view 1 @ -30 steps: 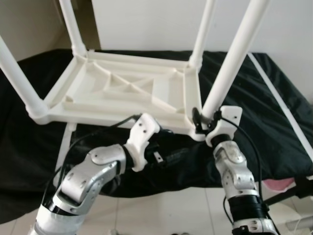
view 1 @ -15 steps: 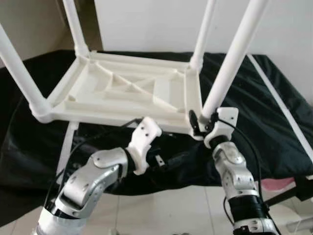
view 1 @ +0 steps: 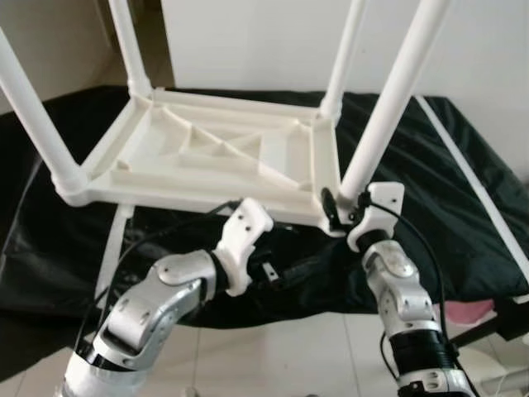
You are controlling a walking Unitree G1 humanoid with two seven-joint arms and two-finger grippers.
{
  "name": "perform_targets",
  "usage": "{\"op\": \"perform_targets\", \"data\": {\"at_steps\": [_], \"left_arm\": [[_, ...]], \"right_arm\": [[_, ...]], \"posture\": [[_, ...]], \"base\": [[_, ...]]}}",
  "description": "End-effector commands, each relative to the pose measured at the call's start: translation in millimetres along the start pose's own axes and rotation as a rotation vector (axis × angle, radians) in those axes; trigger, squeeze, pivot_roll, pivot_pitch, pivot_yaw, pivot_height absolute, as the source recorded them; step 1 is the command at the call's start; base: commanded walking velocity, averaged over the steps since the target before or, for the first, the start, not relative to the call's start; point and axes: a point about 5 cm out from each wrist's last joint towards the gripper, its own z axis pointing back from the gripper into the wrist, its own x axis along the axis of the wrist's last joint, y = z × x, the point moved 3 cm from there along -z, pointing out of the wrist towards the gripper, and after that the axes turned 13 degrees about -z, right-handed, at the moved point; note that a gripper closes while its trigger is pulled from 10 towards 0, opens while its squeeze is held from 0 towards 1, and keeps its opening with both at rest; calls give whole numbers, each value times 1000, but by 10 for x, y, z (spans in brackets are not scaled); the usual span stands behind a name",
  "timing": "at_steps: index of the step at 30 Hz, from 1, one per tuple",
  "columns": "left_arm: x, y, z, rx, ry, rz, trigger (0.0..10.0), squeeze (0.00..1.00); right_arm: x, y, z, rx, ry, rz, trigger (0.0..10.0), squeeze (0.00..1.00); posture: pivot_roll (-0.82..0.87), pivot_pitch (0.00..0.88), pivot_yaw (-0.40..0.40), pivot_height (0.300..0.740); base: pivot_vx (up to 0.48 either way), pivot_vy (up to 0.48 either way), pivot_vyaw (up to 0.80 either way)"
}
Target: Building children table
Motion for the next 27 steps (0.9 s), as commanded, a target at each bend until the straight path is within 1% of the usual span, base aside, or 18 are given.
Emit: {"op": "perform_targets", "data": {"at_steps": [1,27], "left_arm": [[31,-22,12,0,-9,-19,10000,0],[15,-54,26,-14,-1,-20,10000,0]], "right_arm": [[-39,-41,16,-8,15,-3,10000,0],[-46,-50,37,-7,12,1,10000,0]], "posture": [[50,59,-76,740],[54,46,-67,740]], "base": [[0,0,0],[0,0,0]]}}
